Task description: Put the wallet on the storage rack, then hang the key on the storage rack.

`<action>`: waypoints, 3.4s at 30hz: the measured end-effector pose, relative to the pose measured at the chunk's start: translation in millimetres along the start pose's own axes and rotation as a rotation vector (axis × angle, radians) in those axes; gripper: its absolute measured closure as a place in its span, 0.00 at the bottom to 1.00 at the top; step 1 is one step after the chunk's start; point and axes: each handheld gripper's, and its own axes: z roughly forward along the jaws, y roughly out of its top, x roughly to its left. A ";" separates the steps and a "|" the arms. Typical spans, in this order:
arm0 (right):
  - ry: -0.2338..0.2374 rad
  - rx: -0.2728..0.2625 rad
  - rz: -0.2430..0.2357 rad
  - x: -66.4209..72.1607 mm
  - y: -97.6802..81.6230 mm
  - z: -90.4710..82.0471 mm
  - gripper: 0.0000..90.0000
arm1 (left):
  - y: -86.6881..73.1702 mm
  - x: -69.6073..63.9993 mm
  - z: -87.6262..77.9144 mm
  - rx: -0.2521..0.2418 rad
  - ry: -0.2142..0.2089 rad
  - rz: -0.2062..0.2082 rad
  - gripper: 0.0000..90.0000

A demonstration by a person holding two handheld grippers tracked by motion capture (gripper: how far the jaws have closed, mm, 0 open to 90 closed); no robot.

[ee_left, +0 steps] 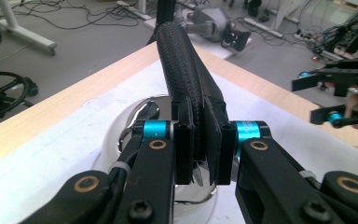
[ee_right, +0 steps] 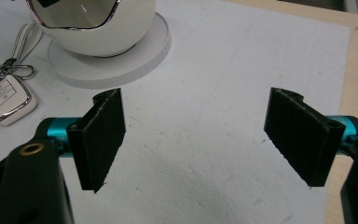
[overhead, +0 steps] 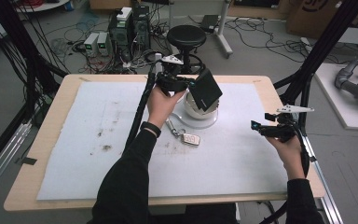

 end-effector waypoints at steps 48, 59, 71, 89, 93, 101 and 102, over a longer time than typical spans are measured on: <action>-0.001 0.014 0.003 -1.6 -1.5 1.5 0.23 | -57.4 0.3 -63.1 0.045 0.034 -0.003 0.40; -0.006 0.023 -0.002 0.7 -0.1 5.7 0.23 | -90.2 -16.8 -106.7 0.039 0.096 0.055 0.36; -0.003 0.037 -0.010 3.9 -0.9 8.4 0.23 | -139.8 3.5 -139.5 0.026 0.141 0.002 0.34; 0.093 0.021 -0.074 42.1 12.2 28.1 0.30 | -148.5 21.0 -169.4 -0.067 0.195 -0.038 0.34; 0.127 0.021 -0.104 60.1 18.7 36.3 0.36 | -149.6 21.8 -172.2 -0.069 0.197 -0.044 0.34; 0.190 0.016 -0.149 102.5 32.0 64.6 0.46 | -151.4 21.6 -170.7 -0.064 0.185 -0.049 0.34; 0.195 0.031 -0.159 108.8 33.8 70.6 0.47 | -151.7 21.5 -170.3 -0.061 0.184 -0.048 0.34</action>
